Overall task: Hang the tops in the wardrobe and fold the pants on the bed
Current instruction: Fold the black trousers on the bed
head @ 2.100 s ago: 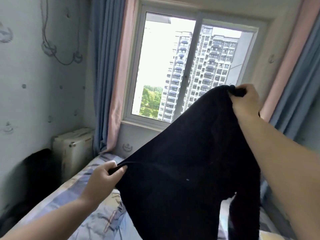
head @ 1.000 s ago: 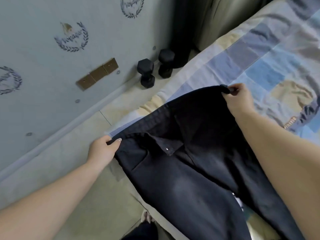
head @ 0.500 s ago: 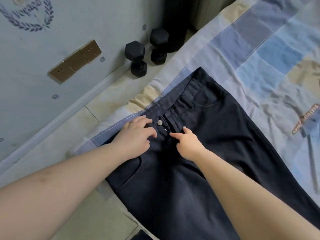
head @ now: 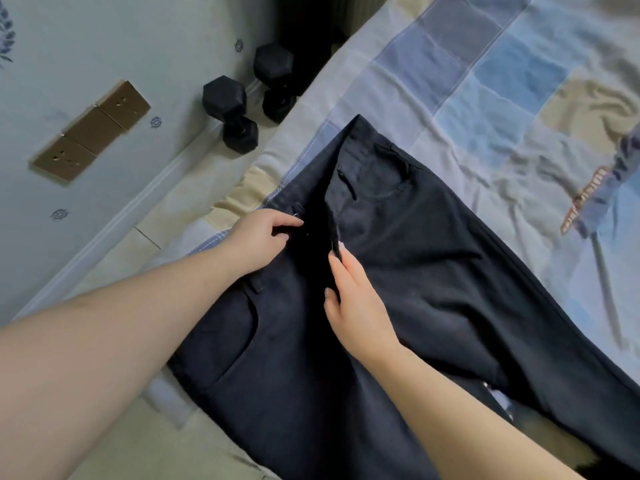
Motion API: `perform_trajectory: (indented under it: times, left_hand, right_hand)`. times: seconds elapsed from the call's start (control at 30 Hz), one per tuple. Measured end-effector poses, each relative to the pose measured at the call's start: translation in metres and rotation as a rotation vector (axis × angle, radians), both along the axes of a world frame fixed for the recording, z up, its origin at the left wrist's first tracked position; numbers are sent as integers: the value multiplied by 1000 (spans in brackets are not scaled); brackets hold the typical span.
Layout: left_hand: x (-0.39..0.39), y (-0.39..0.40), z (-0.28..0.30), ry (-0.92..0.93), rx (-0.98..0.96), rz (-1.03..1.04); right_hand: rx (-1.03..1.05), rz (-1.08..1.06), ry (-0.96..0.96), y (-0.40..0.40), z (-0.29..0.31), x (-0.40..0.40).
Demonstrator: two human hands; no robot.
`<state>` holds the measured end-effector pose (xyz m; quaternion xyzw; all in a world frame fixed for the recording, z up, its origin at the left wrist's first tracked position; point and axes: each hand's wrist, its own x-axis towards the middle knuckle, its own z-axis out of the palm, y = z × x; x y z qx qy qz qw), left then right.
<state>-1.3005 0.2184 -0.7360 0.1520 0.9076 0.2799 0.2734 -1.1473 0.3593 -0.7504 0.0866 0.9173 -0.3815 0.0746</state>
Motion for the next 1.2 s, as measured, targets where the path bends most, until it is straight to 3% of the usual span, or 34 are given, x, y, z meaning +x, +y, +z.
perform_trajectory:
  times: [0.13, 0.23, 0.3, 0.47, 0.73, 1.0, 1.1, 1.2]
  left_hand:
    - [0, 13, -2, -168, -27, 113]
    - [19, 22, 4, 70, -114, 139]
    - [46, 32, 17, 187, 2, 112]
    - [138, 73, 48, -85, 200, 19]
    - [284, 154, 54, -166, 200, -43]
    - [454, 239, 15, -138, 81, -110]
    - [503, 268, -3, -94, -3, -205]
    - [534, 284, -18, -18, -156, -469]
  right_hand:
    - [48, 398, -286, -9, 2, 0]
    - [-21, 193, -200, -4, 16, 9]
    - [-34, 14, -57, 6, 30, 21]
    - [-157, -251, -24, 35, 59, 74]
    - [-198, -556, -28, 135, 68, 257]
    - [-15, -618, -243, 264, 32, 488]
    - [114, -461, -433, 306, 14, 536]
    - [176, -307, -538, 331, -3, 559]
